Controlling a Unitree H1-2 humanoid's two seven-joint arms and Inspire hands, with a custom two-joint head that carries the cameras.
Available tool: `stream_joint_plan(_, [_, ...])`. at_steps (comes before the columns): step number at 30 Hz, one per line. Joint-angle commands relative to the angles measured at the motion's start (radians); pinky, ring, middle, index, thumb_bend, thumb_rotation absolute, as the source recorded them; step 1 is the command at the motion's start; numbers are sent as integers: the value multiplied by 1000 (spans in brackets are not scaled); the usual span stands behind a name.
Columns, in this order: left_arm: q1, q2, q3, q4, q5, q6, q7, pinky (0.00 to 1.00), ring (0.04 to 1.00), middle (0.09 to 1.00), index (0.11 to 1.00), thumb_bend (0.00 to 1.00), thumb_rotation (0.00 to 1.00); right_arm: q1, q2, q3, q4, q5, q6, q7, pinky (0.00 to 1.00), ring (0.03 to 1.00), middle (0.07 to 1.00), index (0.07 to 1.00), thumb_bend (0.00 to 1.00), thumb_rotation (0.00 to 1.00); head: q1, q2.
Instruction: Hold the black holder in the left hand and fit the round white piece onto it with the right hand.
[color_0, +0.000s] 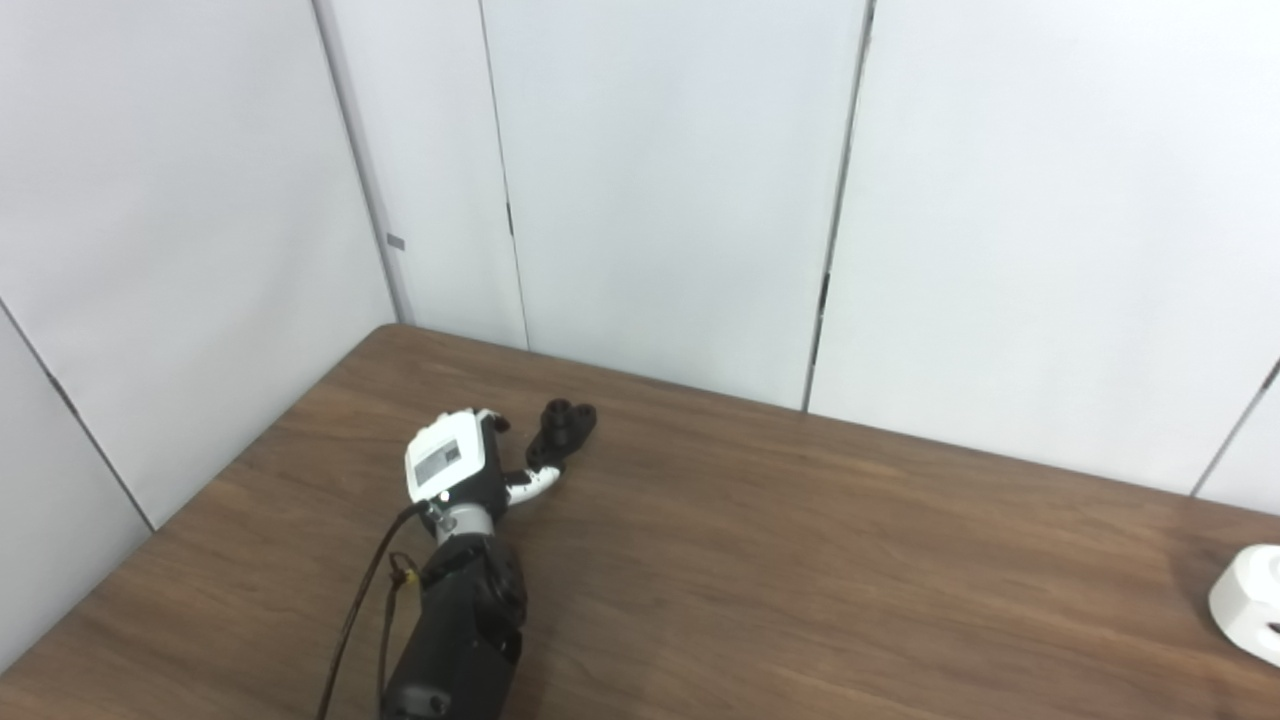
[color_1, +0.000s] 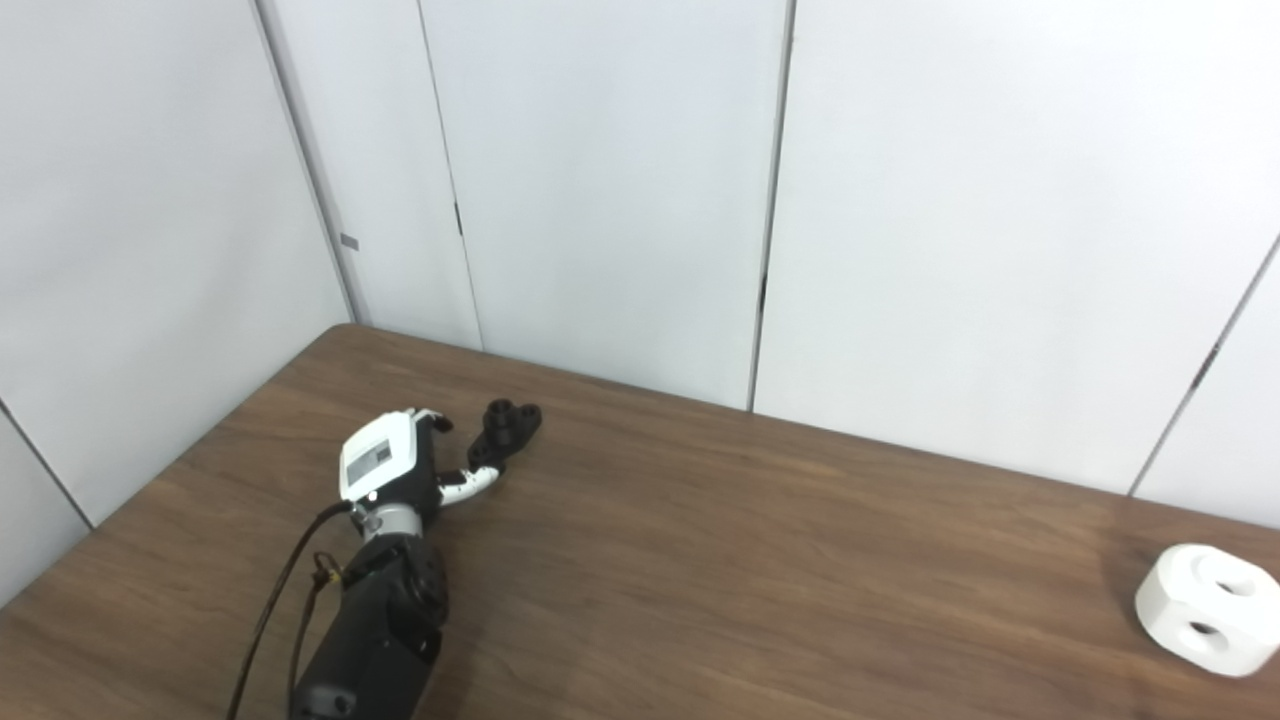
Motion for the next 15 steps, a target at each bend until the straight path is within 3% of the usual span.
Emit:
stream_joint_plan(1, [-53,30,3,-11,18,-1,24,973,959,899,759,786,435,39,20,9,16,12,3,1,1000,1000,1000,994,667,1000,0,0])
stream_joint_plan(15, [-80,39,-14,29,10,-1,4,960,960,896,724,788,452,49,28,8,6,8,6,-10,1000,1000,994,980,631,1000,-25,2])
